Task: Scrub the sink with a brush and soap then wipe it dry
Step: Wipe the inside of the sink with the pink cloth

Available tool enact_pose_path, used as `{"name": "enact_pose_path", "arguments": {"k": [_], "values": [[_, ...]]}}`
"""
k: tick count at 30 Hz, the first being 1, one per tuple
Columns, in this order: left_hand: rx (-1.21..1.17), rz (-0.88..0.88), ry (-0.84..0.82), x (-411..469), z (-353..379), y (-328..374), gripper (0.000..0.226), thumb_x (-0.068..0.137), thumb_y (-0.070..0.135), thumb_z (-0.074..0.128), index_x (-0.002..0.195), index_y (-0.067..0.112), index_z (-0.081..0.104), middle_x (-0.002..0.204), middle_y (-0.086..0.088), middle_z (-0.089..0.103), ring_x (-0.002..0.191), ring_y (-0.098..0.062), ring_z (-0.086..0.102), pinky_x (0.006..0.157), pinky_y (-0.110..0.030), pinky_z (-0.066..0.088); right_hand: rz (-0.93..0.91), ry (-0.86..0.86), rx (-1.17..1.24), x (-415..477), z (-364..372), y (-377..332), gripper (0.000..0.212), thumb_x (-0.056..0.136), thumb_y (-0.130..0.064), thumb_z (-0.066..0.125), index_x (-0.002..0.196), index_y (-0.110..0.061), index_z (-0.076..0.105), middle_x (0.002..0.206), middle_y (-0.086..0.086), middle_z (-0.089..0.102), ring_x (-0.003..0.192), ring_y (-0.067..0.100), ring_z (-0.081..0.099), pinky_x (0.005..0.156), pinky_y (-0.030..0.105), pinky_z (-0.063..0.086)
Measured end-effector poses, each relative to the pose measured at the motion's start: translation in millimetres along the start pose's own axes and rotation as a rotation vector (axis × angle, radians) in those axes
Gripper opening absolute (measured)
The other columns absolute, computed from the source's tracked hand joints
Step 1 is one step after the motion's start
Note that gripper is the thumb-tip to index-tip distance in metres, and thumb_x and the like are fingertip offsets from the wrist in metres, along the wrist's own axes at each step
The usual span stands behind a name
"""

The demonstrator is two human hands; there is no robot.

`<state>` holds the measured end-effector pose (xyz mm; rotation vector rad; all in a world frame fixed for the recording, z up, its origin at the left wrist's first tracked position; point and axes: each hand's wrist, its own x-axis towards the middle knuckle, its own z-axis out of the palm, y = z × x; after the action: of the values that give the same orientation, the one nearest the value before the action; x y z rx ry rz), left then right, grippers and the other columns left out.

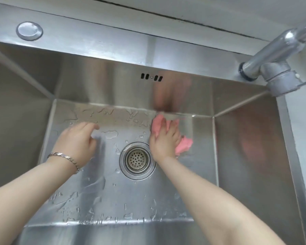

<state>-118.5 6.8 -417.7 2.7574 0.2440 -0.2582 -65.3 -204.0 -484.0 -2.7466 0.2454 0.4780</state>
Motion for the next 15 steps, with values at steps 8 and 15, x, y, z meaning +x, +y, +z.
{"name": "enact_pose_path", "arguments": {"k": [8, 15], "values": [[-0.211, -0.235, -0.124, -21, 8, 11, 0.033, 0.087, 0.002, 0.044, 0.116, 0.01, 0.058, 0.123, -0.011, 0.056, 0.11, -0.029, 0.054, 0.091, -0.035, 0.041, -0.021, -0.377, 0.474, -45, -38, 7, 0.037, 0.094, -0.014, 0.043, 0.13, -0.009, 0.051, 0.134, 0.017, 0.04, 0.122, 0.023, 0.04, 0.095, 0.015, 0.026], [-0.251, -0.216, -0.191, -35, 11, 22, 0.032, 0.088, 0.001, 0.042, 0.114, 0.011, 0.058, 0.122, -0.008, 0.057, 0.111, -0.023, 0.054, 0.089, -0.03, 0.04, 0.251, 0.261, 0.202, -22, -96, 89, 0.049, 0.097, -0.03, 0.043, 0.138, -0.004, 0.04, 0.139, 0.022, 0.043, 0.129, 0.034, 0.04, 0.105, 0.036, 0.031]]}}
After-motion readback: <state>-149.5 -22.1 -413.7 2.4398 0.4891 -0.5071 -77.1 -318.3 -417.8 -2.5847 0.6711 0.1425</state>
